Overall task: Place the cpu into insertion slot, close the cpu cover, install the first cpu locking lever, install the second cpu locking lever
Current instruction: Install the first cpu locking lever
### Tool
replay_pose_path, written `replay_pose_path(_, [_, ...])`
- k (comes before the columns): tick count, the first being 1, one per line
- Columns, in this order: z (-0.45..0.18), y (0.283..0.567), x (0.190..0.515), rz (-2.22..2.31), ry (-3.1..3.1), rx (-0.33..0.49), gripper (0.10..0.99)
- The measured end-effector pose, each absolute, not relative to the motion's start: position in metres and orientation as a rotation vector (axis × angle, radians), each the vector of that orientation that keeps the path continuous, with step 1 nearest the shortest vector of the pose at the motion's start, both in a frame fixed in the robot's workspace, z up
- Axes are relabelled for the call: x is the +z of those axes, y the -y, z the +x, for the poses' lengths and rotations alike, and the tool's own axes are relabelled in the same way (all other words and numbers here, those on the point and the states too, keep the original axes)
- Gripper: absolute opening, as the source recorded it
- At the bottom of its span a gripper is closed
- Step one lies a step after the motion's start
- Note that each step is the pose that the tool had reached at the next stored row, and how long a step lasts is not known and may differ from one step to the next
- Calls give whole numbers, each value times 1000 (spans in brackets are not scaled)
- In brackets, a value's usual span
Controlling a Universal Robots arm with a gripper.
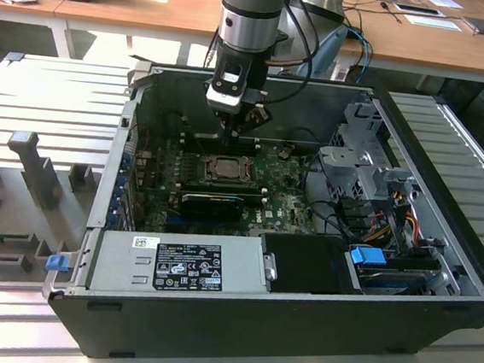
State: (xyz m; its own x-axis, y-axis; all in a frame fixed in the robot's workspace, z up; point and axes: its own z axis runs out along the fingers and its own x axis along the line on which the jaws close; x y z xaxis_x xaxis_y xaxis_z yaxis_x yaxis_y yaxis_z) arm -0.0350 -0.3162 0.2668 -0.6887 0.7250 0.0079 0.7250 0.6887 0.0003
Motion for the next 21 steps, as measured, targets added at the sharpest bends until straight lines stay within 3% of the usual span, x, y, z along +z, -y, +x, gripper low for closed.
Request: replay_pose_path(21, [-35,316,267,-815,3026,-4,106])
